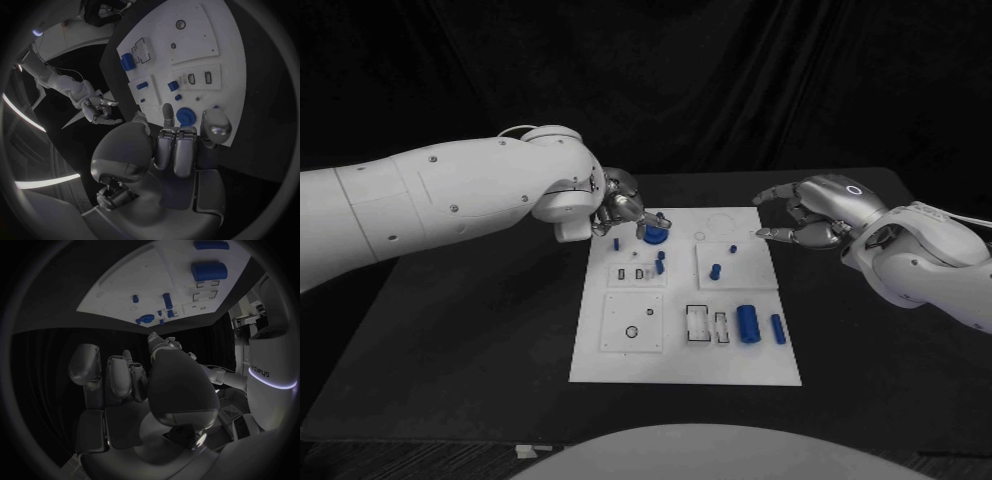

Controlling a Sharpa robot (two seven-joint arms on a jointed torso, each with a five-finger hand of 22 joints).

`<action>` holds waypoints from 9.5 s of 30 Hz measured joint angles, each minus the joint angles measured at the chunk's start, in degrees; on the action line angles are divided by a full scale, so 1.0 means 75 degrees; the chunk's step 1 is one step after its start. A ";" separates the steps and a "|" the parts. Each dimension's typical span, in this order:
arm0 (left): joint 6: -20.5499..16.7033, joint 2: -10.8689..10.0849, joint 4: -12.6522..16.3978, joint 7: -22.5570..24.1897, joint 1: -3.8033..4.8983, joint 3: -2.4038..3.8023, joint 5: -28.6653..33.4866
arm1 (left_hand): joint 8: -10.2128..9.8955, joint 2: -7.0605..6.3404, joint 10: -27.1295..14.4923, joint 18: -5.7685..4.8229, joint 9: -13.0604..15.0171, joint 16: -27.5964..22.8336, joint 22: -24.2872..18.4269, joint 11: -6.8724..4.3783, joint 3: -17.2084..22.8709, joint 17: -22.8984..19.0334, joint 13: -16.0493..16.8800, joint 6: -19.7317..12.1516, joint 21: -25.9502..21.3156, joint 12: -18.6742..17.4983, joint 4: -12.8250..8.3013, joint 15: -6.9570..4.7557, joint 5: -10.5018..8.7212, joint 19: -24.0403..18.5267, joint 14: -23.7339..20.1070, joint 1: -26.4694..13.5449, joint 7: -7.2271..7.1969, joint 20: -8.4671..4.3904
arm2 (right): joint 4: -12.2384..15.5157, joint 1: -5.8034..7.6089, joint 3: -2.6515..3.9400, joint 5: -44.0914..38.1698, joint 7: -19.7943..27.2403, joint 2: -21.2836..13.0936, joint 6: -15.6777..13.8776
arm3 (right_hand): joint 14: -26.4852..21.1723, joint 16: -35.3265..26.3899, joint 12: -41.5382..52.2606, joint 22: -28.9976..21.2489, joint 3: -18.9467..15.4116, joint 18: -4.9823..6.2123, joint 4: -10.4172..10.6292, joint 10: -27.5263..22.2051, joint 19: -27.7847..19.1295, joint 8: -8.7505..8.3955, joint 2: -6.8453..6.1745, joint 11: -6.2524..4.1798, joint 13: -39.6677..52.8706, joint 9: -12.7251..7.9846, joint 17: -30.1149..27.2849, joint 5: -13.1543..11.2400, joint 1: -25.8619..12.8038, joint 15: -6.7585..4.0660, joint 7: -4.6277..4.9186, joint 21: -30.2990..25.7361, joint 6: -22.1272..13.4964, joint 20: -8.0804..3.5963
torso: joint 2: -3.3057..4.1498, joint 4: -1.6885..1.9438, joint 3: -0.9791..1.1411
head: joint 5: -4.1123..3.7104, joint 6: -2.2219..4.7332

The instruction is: Assemble the parts on the task board

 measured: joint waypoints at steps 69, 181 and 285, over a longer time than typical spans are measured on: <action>0.0092 0.0951 -0.1144 -0.0955 -0.1170 -0.0002 -0.0195 | -0.0405 0.0129 -0.0001 -0.0178 0.1724 0.0000 0.0969 -0.0056 0.0309 -0.0005 -0.0004 0.0002 0.0433 -0.0001 -0.0307 -0.0107 0.0376 0.0387 0.0000 0.0197 -0.0056 -0.0061 | -0.0046 -0.0022 0.0000 0.0320 0.0485 -0.0095 -0.1134 | 0.0000 0.0046 0.0006 0.0001 0.0021 0.0001 -0.0021 -0.0001 0.0092 0.0036 0.0098 0.0001 -0.0001 -0.0106 -0.0012 0.0473 0.0003 0.0000 0.0001 0.0178 0.0245 0.0016 | -0.0130 -0.0226 0.0248 | 0.0250 -0.0153; -0.0569 0.0173 -0.0658 -0.0685 -0.1465 0.0017 -0.0198 | -0.2769 -0.0921 0.0000 -0.0174 0.3126 0.0000 0.1394 -0.0052 0.4674 -0.0006 0.0001 0.0576 0.0226 0.0004 -0.1553 -0.0106 0.1290 0.0304 -0.0001 0.0185 -0.0024 -0.0036 | -0.0129 -0.0205 -0.0001 0.0351 0.0397 -0.0177 -0.0868 | 0.0000 -0.0023 -0.0141 0.0000 0.0041 0.0001 -0.0042 -0.0002 0.0118 0.0036 0.0168 0.0001 -0.0001 -0.0143 -0.0089 0.0536 0.0073 0.0000 0.0083 0.0148 0.0381 -0.0011 | -0.0177 -0.0171 0.0270 | 0.0240 -0.0153; -0.1051 0.0252 -0.1941 0.0458 -0.1238 -0.0003 -0.2300 | -0.3357 -0.0814 -0.0025 -0.0295 0.3048 0.0000 0.1995 -0.0133 0.1619 -0.0006 0.0001 0.1382 0.0221 0.0004 0.0002 -0.0168 -0.0089 0.0699 0.0008 -0.0041 -0.0096 -0.0077 | -0.0157 -0.0364 0.0001 0.0560 0.0472 -0.0223 -0.0757 | -0.0028 -0.0046 -0.0201 -0.0001 0.0020 0.0000 -0.0021 -0.0029 0.0118 0.0067 0.0229 0.0028 0.0003 -0.0191 -0.0115 0.0614 0.0010 0.0028 0.0108 0.0098 0.0517 -0.0011 | -0.0100 -0.0165 0.0215 | 0.0305 -0.0153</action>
